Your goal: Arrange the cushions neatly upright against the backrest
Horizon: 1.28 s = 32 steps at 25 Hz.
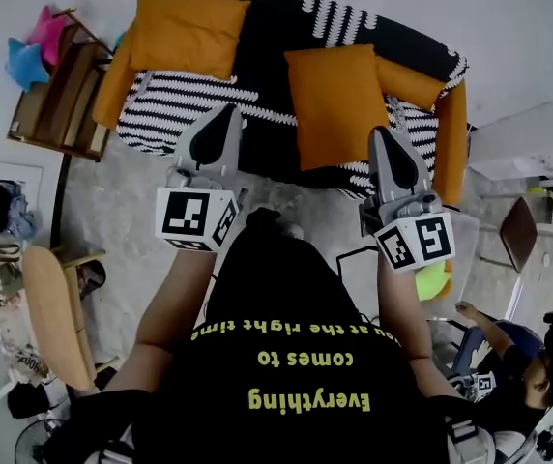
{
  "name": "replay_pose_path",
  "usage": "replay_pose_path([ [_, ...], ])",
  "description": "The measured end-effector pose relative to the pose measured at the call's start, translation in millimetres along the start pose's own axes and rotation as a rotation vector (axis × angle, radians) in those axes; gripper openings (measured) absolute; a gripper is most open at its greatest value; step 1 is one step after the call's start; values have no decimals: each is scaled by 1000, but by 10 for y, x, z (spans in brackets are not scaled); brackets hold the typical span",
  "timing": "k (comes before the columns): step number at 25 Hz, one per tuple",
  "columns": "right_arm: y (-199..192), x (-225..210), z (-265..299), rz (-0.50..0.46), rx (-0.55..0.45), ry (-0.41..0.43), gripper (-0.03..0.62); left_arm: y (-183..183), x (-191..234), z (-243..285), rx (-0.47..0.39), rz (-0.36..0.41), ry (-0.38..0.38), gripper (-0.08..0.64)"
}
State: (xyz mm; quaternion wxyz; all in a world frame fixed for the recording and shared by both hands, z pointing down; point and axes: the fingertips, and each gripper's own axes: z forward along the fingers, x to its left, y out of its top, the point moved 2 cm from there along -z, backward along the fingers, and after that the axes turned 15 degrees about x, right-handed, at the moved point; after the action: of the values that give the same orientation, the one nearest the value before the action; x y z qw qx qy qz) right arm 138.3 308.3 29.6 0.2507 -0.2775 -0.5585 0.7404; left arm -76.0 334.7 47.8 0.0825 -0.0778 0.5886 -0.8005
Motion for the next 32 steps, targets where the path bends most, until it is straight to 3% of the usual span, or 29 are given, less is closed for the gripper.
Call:
replay_pose_path([
  [8,72,-507,649,5,23,-2,11,116,218,860,4,-9,-16,0],
  [21,495,-1496,2401,32,52,-89,11,707,1164,2820,10,28,-131,0],
  [25,406,-1801,2654,66,68,-121,11,741,1221,3252,20,34,-159,0],
  [32,-139,-2268,2945,179,149,-111,11,390,1146,3905,104,16,-162,0],
])
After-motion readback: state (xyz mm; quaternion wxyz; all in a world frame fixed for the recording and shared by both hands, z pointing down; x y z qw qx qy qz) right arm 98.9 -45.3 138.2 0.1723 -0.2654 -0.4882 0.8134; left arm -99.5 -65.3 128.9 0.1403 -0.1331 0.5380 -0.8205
